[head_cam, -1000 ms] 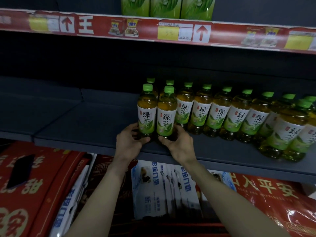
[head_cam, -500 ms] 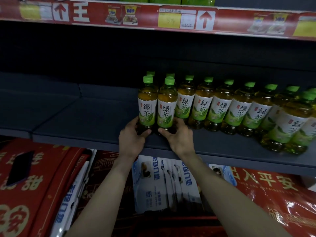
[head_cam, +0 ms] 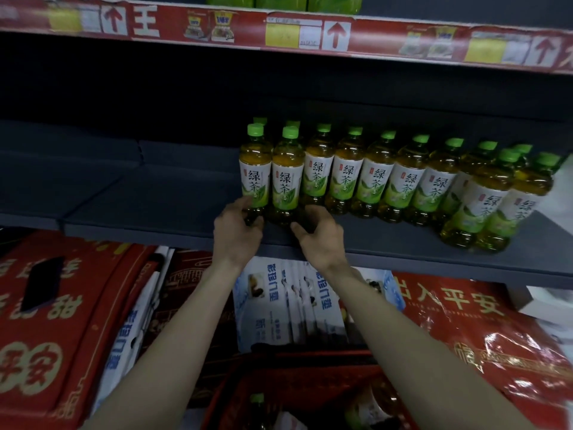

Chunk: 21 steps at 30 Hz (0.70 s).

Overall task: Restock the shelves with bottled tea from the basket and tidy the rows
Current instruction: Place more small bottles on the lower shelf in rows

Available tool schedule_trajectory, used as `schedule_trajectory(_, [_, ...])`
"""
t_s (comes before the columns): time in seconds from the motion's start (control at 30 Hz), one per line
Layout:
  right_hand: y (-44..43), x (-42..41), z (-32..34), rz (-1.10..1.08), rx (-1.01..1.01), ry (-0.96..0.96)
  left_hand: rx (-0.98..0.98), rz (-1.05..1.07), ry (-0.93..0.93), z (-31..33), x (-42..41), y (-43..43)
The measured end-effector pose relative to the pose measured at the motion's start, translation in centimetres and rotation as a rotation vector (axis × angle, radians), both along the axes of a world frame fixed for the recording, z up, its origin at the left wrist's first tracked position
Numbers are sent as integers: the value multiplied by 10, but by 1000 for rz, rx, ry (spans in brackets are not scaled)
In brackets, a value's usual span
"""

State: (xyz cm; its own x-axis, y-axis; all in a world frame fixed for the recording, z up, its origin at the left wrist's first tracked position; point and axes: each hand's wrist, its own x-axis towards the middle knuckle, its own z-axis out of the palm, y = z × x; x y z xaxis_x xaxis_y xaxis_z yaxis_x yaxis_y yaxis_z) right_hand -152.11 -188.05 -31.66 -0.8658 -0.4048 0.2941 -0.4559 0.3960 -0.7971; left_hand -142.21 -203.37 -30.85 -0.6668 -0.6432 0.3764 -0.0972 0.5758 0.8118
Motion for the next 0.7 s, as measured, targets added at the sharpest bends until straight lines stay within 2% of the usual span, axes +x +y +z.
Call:
schedule_trajectory(0.07, [18, 13, -1, 12, -1, 5, 6, -25, -51, 7, 8, 14])
schedule_trajectory(0.2, [57, 41, -9, 20, 3, -27, 17, -214, -173, 9, 29, 46])
schedule_trajectory(0.33, [103, 68, -26, 81, 110, -34, -84, -391, -448, 0, 54, 81])
schedule_trajectory(0.53, [160, 104, -67, 225, 212, -118, -44, -601, -808, -31, 98, 118])
schedule_trajectory(0.7, [181, 129, -117, 306, 297, -160, 41, -511, -1114, -64, 128, 127])
